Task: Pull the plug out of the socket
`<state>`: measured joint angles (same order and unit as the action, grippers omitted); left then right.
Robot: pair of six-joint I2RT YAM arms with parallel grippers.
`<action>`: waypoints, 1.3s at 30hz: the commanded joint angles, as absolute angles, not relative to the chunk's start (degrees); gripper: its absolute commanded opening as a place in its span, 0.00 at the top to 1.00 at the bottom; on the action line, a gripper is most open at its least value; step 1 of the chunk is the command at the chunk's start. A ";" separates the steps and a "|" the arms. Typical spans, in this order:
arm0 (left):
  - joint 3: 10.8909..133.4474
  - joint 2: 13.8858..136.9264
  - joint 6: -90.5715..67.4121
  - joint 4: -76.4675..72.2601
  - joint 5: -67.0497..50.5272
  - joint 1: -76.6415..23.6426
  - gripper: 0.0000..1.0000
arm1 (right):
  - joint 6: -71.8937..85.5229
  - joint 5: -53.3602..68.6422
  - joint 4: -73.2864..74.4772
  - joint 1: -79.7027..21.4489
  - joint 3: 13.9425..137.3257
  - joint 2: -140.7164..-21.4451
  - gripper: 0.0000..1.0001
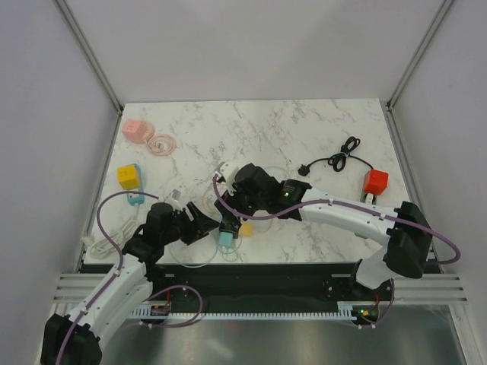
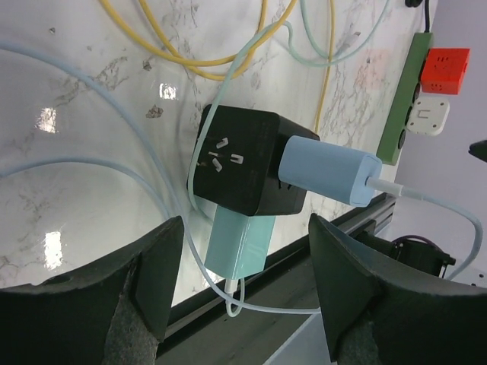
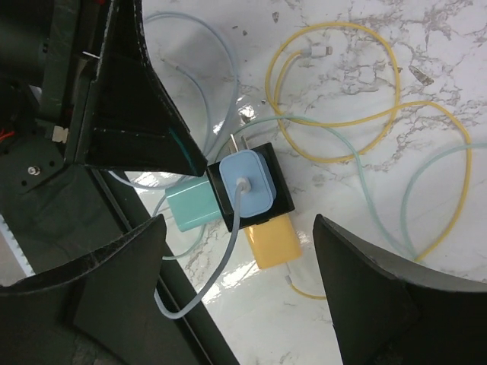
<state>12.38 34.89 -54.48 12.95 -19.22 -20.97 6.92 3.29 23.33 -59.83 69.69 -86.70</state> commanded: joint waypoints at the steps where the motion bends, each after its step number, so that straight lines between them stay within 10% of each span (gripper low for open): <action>1: 12.83 37.08 -51.15 10.81 -22.23 -20.74 0.27 | 3.78 0.36 25.57 -60.82 74.61 -90.25 0.15; 17: 14.85 44.03 -49.92 10.20 -23.73 -20.74 0.32 | 2.73 -3.51 27.95 -62.49 79.63 -98.08 0.35; 39: 17.23 48.69 -50.62 9.49 -23.29 -20.74 0.32 | 1.67 -5.45 27.60 -64.51 79.89 -102.30 0.37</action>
<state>15.46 48.18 -52.38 11.38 -22.68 -20.97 2.68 -3.99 27.94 -64.18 77.84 -101.36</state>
